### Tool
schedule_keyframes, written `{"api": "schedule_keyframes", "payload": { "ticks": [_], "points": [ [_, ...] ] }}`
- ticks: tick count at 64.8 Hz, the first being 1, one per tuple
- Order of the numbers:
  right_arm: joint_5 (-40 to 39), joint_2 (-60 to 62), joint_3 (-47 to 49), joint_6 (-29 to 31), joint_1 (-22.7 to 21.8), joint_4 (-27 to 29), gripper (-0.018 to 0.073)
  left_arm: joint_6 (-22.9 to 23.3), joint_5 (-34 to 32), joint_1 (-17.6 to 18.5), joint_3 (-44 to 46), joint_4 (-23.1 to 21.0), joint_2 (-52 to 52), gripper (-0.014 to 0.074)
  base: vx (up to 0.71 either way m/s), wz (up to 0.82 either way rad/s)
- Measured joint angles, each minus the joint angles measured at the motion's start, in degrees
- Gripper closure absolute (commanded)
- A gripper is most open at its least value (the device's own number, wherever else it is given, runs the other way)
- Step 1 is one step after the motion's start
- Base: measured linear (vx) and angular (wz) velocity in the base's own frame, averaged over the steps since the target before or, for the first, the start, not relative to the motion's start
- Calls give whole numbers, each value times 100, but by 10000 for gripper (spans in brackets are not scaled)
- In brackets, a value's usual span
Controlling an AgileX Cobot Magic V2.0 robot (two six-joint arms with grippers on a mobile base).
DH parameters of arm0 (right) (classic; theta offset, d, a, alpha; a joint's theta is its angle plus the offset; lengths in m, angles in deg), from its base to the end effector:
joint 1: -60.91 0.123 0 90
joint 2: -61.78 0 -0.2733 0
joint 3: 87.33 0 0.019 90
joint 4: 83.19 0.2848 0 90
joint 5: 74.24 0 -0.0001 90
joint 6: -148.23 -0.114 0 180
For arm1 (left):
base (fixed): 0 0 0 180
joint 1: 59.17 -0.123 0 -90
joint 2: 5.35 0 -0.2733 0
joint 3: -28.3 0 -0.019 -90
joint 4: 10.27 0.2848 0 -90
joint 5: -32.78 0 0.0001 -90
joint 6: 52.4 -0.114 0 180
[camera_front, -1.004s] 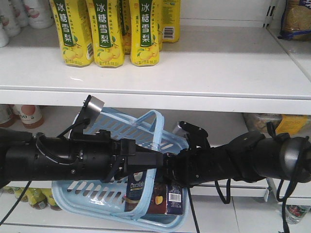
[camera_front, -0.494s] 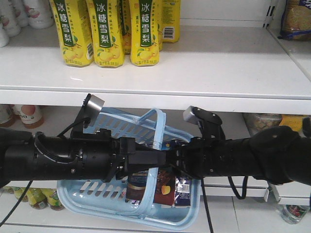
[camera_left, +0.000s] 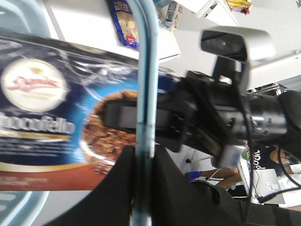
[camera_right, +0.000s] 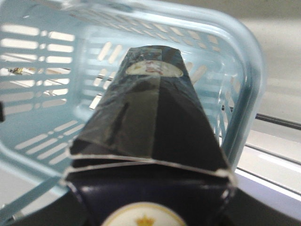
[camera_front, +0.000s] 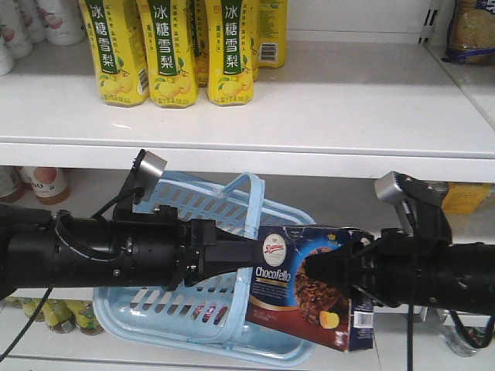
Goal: Left arm holds basket, right arm returns cookies
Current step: 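Lift the cookie box out of the basket with the right gripper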
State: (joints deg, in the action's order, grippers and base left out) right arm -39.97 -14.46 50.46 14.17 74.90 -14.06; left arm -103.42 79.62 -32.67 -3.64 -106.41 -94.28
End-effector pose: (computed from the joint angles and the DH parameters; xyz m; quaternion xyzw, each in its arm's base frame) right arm 0.2439 0.1227 0.2045 -0.0703 0.8832 0.3513 0.3026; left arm 0.2499 -0.2171 0.2341 0.0667 0.7985 -0.5653 0.1960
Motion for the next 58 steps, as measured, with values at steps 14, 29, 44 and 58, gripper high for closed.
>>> {"api": "schedule_keyframes", "payload": {
  "ticks": [14,29,44,58],
  "points": [
    [601,1044,-30,-358,-725,-900,347,0,0,0,0,0,0,602,0,0],
    [1372,2032,554,-478,-1242,-2022,346,0,0,0,0,0,0,602,0,0],
    [1997,2229,1874,-1159,-1254,-3317,342,0,0,0,0,0,0,602,0,0],
    [1572,2195,2861,-1671,-1267,-3748,342,0,0,0,0,0,4,602,0,0]
  ]
}}
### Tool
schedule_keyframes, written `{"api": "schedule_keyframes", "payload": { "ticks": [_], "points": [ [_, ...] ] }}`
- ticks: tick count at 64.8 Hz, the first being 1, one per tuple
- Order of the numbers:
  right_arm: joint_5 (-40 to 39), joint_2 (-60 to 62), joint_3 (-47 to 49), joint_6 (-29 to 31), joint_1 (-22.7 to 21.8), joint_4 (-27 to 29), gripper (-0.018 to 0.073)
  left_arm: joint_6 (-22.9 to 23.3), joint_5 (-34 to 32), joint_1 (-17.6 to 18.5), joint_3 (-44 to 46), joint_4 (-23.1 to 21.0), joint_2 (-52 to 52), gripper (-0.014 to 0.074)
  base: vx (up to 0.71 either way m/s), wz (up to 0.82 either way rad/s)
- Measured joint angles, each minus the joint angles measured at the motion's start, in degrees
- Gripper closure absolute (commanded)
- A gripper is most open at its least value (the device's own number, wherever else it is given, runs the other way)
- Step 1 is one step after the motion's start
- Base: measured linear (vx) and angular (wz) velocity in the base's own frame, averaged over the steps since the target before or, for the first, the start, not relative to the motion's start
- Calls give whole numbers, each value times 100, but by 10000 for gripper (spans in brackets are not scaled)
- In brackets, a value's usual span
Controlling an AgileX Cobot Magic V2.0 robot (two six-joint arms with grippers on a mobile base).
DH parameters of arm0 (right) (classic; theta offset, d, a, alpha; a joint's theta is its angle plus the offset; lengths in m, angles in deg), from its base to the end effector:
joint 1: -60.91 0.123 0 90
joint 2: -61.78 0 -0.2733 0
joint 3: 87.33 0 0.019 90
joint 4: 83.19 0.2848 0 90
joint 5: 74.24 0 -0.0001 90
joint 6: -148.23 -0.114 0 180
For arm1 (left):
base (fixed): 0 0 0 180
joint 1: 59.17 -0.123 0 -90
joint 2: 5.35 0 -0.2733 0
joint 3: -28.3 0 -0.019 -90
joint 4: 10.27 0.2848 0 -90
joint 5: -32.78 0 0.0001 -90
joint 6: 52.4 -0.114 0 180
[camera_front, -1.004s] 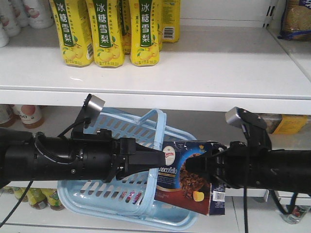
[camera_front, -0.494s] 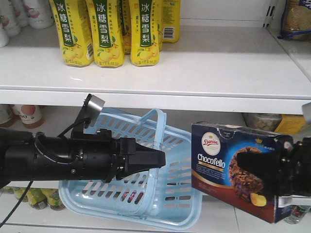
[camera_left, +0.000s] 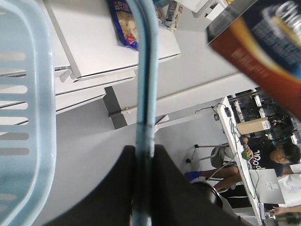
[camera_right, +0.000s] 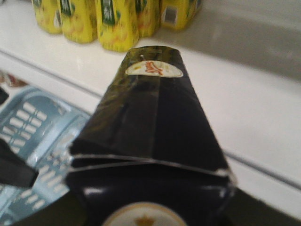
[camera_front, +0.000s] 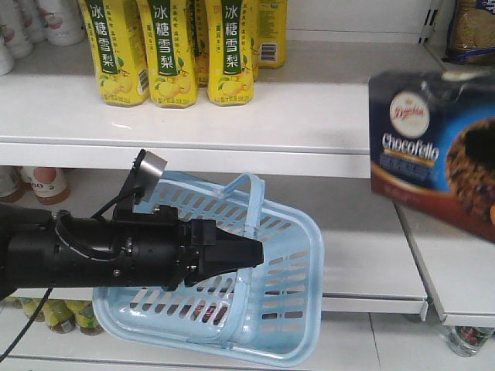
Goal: Left arm holds basket, right arm returns cookies
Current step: 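Lift the cookie box out of the basket with the right gripper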
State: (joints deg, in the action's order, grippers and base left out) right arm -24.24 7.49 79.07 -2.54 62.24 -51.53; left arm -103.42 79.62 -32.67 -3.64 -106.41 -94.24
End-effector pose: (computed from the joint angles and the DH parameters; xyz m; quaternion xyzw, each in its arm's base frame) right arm 0.1919 0.0503 0.4283 -0.1763 0.8062 0.1419 0.5466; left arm 0.2499 -0.2170 0.2343 0.0668 0.7983 -0.5654 0.1963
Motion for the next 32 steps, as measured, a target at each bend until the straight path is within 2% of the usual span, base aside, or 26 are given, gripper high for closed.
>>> {"api": "schedule_keyframes", "payload": {
  "ticks": [15,32],
  "points": [
    [-1455,-248,237,-257,0,-23,342,0,0,0,0,0,0,602,0,0],
    [-2500,-1439,237,-655,0,-596,342,0,0,0,0,0,0,602,0,0]
  ]
}}
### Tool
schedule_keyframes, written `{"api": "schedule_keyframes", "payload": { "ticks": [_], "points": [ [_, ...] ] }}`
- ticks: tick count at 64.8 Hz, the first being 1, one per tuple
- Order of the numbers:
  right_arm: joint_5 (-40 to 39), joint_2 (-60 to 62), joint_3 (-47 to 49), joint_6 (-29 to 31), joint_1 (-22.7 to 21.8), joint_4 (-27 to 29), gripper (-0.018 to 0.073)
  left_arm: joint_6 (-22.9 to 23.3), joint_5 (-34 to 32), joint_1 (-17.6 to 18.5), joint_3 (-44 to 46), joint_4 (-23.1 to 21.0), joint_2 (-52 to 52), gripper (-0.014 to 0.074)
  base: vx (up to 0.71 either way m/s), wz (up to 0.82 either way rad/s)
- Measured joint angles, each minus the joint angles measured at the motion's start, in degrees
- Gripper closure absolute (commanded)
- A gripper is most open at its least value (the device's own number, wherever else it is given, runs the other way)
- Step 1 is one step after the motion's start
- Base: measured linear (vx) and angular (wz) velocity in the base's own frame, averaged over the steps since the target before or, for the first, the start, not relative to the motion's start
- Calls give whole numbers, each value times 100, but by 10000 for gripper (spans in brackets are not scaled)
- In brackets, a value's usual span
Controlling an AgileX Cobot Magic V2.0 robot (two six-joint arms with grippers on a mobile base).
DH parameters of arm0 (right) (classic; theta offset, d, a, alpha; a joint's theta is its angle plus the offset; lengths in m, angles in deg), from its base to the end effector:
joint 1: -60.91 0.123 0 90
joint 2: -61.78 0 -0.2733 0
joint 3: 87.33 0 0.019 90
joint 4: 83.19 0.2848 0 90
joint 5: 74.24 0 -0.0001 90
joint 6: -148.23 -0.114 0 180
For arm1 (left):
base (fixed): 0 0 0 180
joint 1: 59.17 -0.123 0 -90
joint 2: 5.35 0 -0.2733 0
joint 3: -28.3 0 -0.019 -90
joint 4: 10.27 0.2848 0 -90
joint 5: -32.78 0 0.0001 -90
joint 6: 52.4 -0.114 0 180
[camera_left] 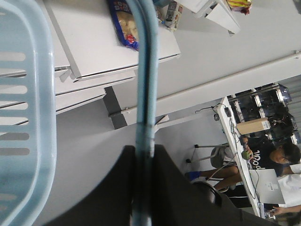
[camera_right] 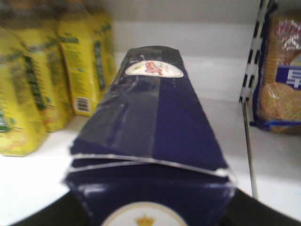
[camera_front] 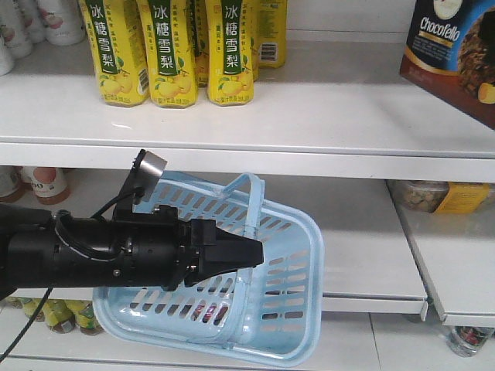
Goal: Left arm holds basket, right arm returns cookies
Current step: 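Lift the cookie box out of the basket with the right gripper, then place the cookie box upright on the upper shelf and release it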
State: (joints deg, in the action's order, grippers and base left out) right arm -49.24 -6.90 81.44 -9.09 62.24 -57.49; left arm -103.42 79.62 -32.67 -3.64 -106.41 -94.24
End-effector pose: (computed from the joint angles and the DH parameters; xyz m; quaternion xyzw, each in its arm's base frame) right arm 0.2864 0.0276 0.4215 -0.0605 0.7774 0.0839 0.6204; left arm 0.2499 -0.2170 0.2343 0.0668 0.7983 -0.5654 0.1963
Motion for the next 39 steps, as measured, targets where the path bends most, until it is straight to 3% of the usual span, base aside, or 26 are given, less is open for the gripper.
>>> {"api": "schedule_keyframes", "payload": {
  "ticks": [20,39],
  "points": [
    [-1266,-1021,-6,-9,0,-65,342,0,0,0,0,0,0,602,0,0],
    [-1789,-1711,-6,30,0,-52,341,0,0,0,0,0,0,602,0,0]
  ]
}}
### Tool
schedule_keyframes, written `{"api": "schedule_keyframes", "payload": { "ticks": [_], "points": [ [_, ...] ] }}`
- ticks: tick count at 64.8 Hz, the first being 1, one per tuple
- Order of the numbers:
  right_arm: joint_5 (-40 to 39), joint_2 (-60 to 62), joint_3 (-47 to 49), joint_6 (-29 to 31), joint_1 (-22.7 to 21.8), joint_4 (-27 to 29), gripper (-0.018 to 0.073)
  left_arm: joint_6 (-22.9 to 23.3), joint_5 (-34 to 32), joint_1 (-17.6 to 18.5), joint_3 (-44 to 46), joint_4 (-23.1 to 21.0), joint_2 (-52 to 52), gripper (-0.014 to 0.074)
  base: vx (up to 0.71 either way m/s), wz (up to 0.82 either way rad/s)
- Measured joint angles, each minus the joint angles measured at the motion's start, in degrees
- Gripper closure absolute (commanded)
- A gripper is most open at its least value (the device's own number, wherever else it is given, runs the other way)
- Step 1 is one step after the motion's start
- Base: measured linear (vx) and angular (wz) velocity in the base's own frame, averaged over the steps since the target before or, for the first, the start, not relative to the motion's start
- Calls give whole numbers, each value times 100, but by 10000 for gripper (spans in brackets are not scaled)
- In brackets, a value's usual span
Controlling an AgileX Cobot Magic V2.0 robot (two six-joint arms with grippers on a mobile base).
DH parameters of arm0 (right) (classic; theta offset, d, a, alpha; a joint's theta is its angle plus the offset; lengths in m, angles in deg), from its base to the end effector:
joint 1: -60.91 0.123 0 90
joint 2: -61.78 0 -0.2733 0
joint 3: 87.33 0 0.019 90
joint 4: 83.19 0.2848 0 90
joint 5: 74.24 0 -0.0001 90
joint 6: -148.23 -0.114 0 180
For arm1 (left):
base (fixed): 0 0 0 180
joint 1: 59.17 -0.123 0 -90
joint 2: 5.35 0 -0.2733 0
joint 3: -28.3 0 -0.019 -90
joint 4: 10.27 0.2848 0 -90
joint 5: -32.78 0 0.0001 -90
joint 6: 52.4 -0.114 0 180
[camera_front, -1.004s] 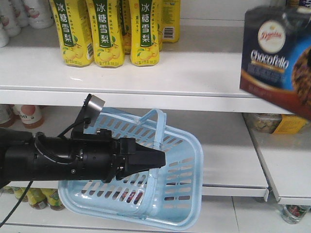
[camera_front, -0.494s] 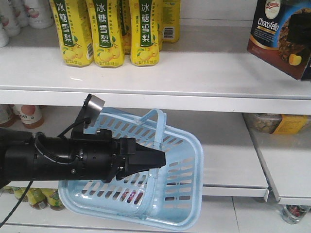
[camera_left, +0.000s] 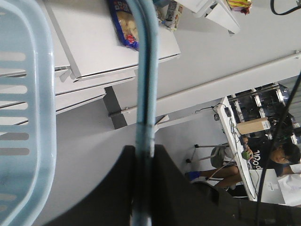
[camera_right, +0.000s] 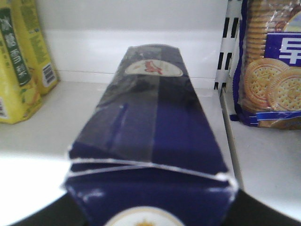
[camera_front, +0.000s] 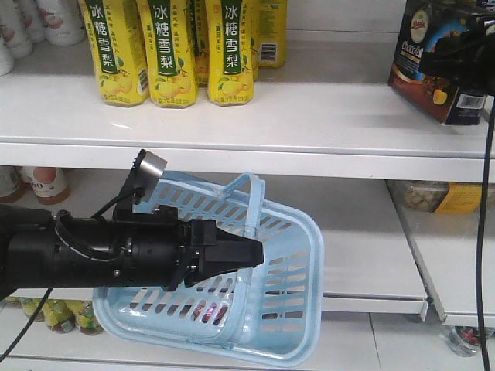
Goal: Left arm holds basket, right arm returns cookies
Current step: 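Place the cookie box upright on the upper shelf and release it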
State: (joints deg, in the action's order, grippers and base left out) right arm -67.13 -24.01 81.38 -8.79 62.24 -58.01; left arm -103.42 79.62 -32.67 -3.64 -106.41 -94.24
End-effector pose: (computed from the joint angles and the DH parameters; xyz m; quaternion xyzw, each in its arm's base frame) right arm 0.3753 0.0148 0.3526 -0.0115 0.7852 0.0388 0.6179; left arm 0.2499 -0.2170 0.2343 0.0668 0.7983 -0.5654 0.1963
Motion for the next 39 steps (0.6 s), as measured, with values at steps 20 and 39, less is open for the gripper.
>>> {"api": "schedule_keyframes", "payload": {
  "ticks": [20,39],
  "points": [
    [-416,-262,0,6,0,54,237,0,0,0,0,0,0,602,0,0],
    [-128,-281,0,115,0,54,20,0,0,0,0,0,0,602,0,0]
  ]
}}
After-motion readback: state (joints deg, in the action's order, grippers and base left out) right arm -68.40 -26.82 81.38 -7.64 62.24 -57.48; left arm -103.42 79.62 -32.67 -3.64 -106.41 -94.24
